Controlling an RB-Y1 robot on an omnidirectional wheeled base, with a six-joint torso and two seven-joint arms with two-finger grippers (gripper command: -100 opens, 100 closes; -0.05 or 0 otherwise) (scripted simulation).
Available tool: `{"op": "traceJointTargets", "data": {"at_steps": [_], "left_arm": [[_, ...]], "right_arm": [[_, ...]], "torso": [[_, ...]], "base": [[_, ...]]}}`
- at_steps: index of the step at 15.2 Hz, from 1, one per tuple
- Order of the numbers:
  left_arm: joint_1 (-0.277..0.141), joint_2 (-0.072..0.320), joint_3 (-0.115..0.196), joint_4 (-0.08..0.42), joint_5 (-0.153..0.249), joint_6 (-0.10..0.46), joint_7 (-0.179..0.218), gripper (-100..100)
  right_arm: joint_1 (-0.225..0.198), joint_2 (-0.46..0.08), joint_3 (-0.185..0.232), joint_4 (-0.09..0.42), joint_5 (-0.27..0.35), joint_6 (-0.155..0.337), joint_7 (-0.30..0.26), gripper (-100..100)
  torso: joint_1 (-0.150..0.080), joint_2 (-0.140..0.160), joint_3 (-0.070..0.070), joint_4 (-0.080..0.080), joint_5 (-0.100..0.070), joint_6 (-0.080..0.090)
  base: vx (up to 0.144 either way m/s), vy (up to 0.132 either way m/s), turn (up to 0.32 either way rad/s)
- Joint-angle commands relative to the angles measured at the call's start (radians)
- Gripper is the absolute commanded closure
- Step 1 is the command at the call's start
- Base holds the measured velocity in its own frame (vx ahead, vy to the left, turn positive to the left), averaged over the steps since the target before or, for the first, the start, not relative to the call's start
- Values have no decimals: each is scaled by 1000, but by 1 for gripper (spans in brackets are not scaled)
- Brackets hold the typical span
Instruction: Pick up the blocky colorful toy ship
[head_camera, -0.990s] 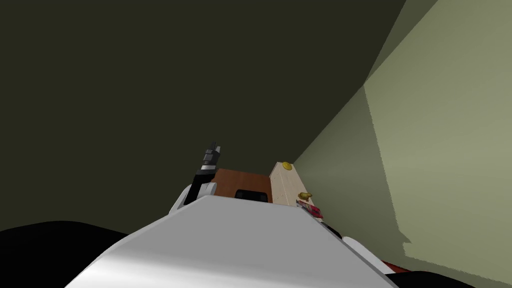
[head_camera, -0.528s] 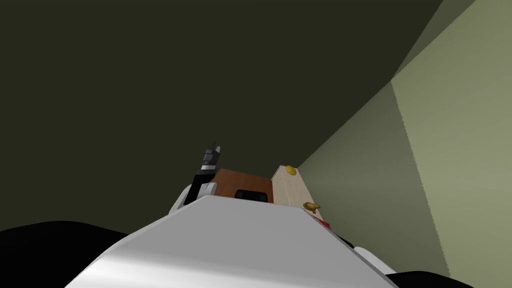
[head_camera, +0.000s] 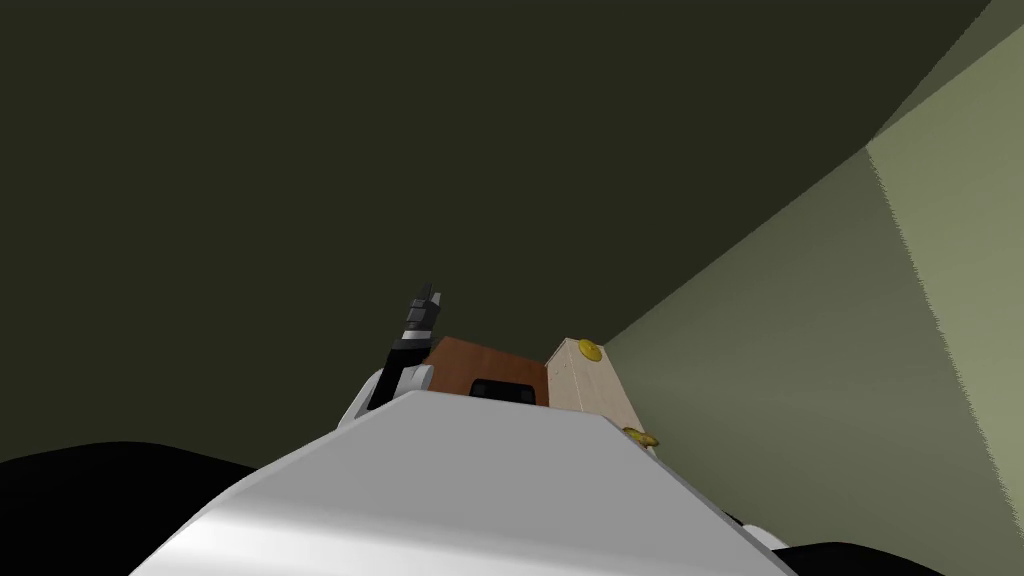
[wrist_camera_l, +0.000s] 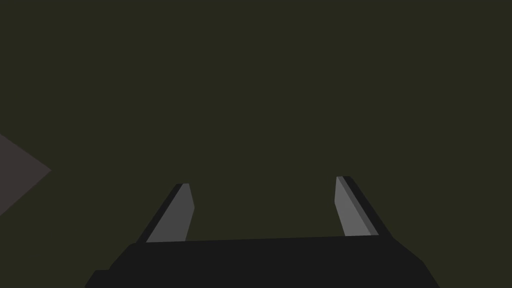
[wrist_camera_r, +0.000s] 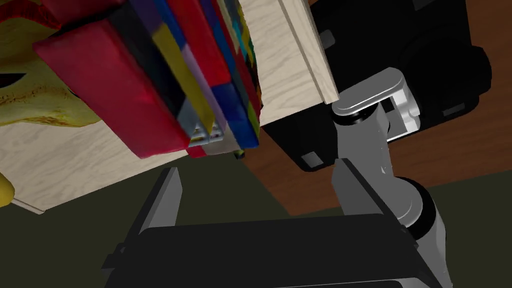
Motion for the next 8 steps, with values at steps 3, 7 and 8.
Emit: {"op": "traceJointTargets", "data": {"at_steps": [3, 7, 8], "left_arm": [[0, 0, 0, 0, 0, 0, 0, 0], [0, 0, 0, 0, 0, 0, 0, 0], [0, 0, 0, 0, 0, 0, 0, 0]], "right_arm": [[24, -58, 35, 40, 92, 22, -6, -100], [42, -94, 55, 75, 155, 30, -2, -100], [46, -102, 59, 83, 167, 32, -1, -100]], "torso": [[0, 0, 0, 0, 0, 0], [-1, 0, 0, 0, 0, 0], [-1, 0, 0, 0, 0, 0]], "base": [[77, -5, 104], [77, -17, 103], [49, -16, 46]]}}
